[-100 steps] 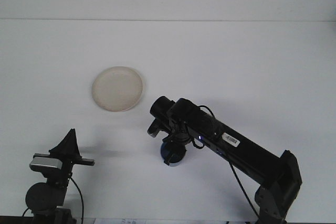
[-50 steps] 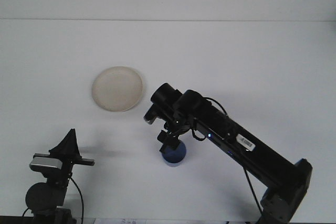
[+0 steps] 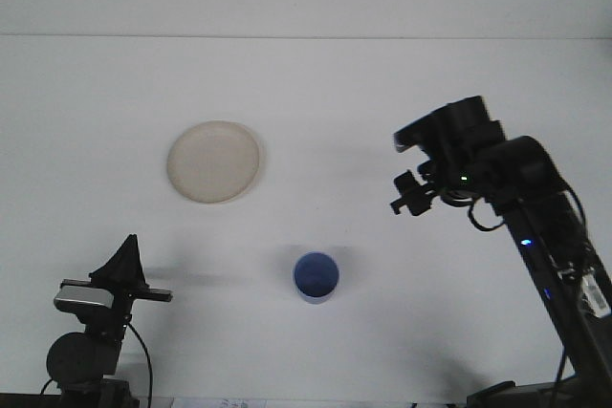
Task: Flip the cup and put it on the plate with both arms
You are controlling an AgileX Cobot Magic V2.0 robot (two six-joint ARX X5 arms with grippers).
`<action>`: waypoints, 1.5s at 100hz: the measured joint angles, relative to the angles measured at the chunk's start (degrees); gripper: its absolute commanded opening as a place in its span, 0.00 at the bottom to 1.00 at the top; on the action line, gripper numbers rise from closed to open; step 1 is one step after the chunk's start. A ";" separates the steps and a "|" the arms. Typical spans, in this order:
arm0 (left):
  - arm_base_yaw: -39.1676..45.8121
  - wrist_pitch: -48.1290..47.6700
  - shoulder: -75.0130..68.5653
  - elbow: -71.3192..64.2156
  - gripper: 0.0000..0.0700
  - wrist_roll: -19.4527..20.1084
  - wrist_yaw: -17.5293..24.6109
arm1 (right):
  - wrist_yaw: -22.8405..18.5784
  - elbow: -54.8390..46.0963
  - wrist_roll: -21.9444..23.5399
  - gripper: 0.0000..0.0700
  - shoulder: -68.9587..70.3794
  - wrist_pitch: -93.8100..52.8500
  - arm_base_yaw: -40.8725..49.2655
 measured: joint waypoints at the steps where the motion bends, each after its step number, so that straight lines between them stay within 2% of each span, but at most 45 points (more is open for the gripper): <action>1: 0.00 0.00 0.00 0.00 0.02 0.00 0.00 | -0.37 -0.39 0.00 0.54 -0.52 0.42 -0.76; 11: 0.00 0.00 0.00 0.00 0.02 0.00 0.00 | -3.74 -5.86 0.02 0.54 -6.34 5.86 -8.28; 31: 0.00 0.00 0.00 0.00 0.02 0.02 0.00 | -3.89 -22.64 2.78 0.54 -19.96 16.94 -20.06; 62: 0.00 -0.02 0.00 0.00 0.02 0.00 0.00 | -4.00 -46.75 7.04 0.52 -44.11 30.42 -20.24; 65: 0.00 0.00 0.00 0.00 0.02 0.00 0.00 | -3.98 -48.41 7.48 0.48 -46.18 31.21 -20.00; 69: 0.00 0.00 0.00 0.00 0.02 0.00 0.00 | -3.87 -50.29 8.09 0.38 -48.85 31.98 -20.02; 79: 0.00 0.00 0.00 0.00 0.02 0.00 0.00 | -0.52 -53.48 8.70 0.00 -54.05 32.30 -20.02; 87: 0.00 0.00 0.00 0.00 0.02 0.00 0.00 | 1.84 -54.12 8.83 0.00 -56.59 32.28 -20.02; 110: 0.00 1.46 0.02 0.00 0.02 -0.15 0.00 | 1.90 -54.12 8.96 0.00 -57.40 32.72 -20.02; 118: 0.00 3.08 0.00 0.20 0.02 -3.08 0.00 | 1.90 -54.12 9.03 0.00 -57.40 32.70 -20.02; 133: 0.00 -4.66 0.70 6.19 0.02 -10.71 0.00 | 1.90 -54.12 9.03 0.00 -57.40 32.72 -20.02; 141: 0.00 -9.18 2.45 12.94 0.02 -11.87 0.00 | 1.90 -54.12 9.03 0.00 -57.40 32.70 -20.02; 150: 0.00 -15.28 6.49 21.73 0.02 -10.86 0.04 | 1.90 -54.12 9.03 0.00 -57.40 32.72 -20.02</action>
